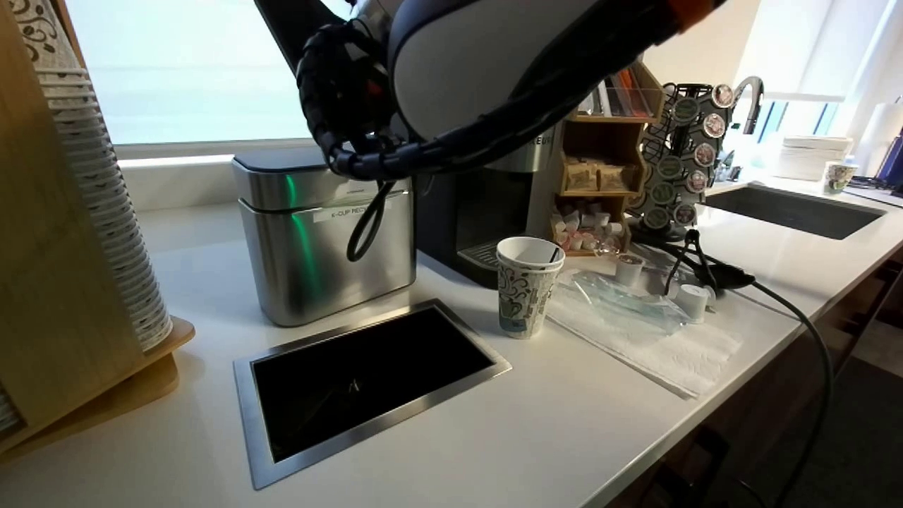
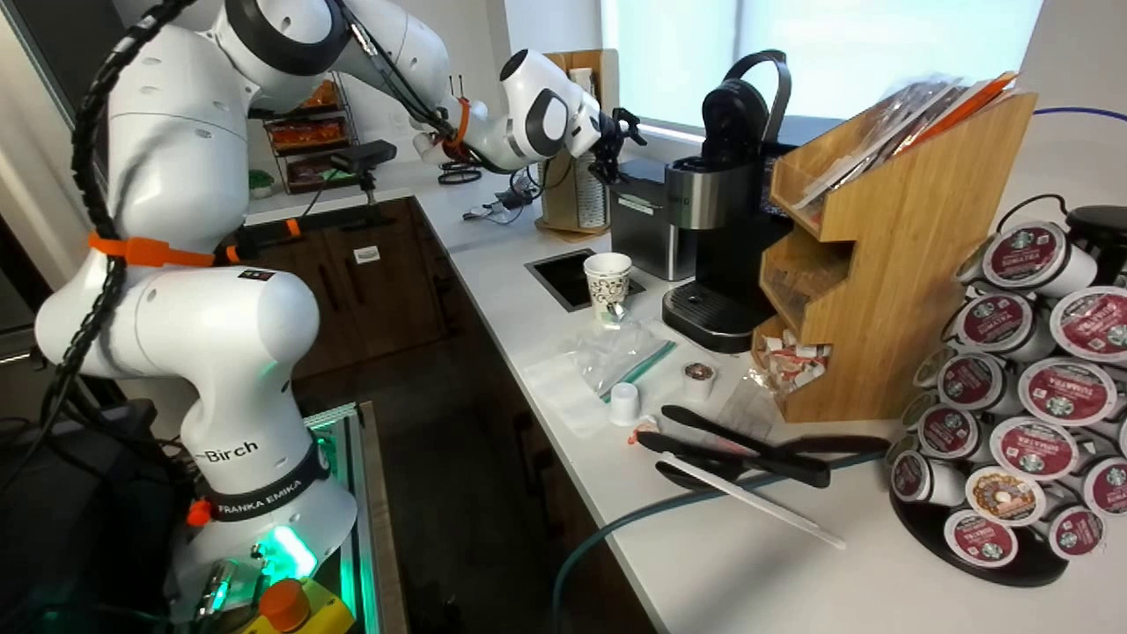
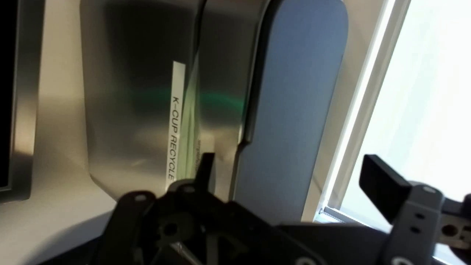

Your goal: Open the lid of the silver bin

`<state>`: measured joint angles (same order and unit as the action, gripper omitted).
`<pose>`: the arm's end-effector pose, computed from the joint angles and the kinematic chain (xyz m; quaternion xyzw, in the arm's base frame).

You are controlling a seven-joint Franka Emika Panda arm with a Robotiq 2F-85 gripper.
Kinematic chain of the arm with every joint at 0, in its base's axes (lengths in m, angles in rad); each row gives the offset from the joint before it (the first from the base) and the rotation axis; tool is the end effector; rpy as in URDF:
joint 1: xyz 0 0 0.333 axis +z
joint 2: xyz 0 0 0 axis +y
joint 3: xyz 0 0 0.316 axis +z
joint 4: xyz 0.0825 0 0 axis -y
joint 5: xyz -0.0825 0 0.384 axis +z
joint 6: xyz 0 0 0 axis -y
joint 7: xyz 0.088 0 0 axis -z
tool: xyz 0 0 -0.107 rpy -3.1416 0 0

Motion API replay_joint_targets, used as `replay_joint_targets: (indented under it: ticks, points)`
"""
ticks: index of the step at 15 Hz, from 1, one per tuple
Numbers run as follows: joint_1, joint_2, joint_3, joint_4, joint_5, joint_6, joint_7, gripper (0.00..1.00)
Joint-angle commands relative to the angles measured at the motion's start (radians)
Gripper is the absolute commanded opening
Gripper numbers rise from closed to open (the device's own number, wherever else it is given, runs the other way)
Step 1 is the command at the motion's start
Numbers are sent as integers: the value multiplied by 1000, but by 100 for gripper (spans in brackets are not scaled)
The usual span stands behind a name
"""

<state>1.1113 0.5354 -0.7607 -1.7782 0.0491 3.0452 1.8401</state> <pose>0.6249 0.3182 0.4291 -0.7159 0.5415 -0.3118 0.3115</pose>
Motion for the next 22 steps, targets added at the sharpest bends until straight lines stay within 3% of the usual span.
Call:
replay_joint_targets:
  ticks: [1, 6, 11, 16, 22]
  points:
    - [-52, 66, 32, 94, 19, -39, 10, 100]
    - [-78, 94, 37, 142, -12, -57, 41, 100]
    - [3, 89, -79, 123, -48, -33, 92, 100]
    - [37, 113, -168, 151, -51, -37, 101, 100]
    - [-76, 170, -112, 276, -37, -63, 53, 100]
